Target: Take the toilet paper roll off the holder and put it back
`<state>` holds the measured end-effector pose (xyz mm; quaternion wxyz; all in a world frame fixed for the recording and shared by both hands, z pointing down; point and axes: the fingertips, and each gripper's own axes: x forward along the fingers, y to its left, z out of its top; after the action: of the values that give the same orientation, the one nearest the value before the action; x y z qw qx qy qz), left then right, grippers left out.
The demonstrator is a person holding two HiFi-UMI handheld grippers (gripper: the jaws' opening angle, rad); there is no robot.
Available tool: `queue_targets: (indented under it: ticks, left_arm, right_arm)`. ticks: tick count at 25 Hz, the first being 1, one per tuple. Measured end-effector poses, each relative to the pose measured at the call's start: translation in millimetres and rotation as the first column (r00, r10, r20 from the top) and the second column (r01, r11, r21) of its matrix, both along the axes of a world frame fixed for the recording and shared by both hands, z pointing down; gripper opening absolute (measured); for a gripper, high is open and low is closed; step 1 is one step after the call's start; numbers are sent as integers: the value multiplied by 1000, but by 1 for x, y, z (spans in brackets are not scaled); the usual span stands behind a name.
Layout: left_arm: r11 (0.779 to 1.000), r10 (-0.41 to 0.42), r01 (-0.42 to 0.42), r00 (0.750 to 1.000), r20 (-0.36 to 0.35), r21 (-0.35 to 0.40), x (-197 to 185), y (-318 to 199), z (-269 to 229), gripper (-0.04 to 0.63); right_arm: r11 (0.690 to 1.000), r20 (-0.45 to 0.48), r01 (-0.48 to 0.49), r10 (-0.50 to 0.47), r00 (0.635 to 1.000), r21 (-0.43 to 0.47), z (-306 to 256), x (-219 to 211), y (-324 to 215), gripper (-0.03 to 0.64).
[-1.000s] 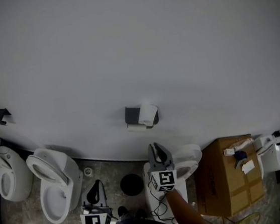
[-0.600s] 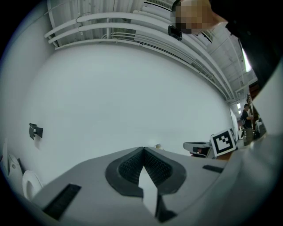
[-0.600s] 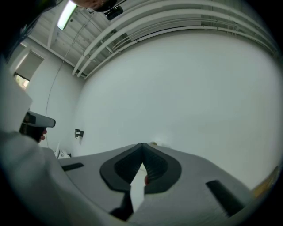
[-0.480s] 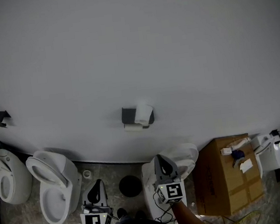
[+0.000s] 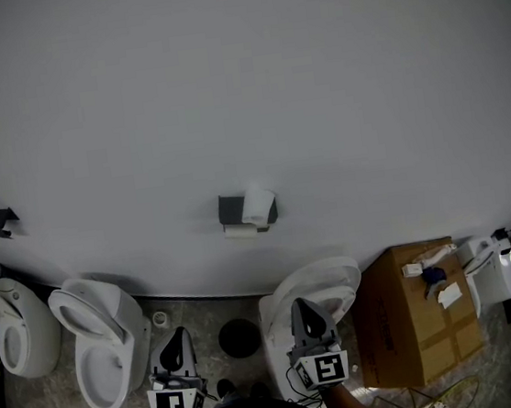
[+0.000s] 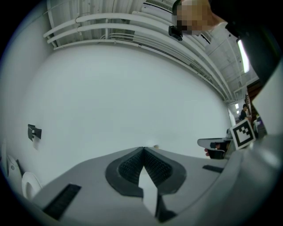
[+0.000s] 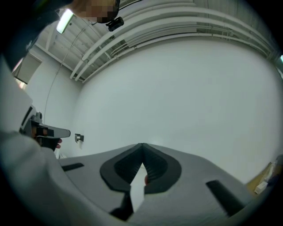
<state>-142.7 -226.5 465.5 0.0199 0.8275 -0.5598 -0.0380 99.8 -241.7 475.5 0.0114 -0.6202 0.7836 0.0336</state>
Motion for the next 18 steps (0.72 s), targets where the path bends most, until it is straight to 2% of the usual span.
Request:
queue_targets:
  ticks: [4,7,11,15,18]
  left_arm:
    - [1000,-2,2,1000,-4,27,1,3,-8,3]
    - [999,-4,5,1000,8,-34,-2,8,7,3]
    - [1000,-7,7,1000,6,7,-2,10,-1,3]
    - [999,-14,14,1000,15,-29,-4,12,9,3]
    - [999,-24,24,1000,-4,41,-3,10,-9,3]
  right_arm:
    - [999,17,-47,47,999,9,2,15,11,3]
    - [998,13,-62,62,998,8,2,20,13,3]
    - [997,17,-72,72,997,19,-4,25,15,3]
    - [997,17,-74,73,997,22,-4,26,15,3]
    - [997,11,-70,69,998,21,-3,26,16,3]
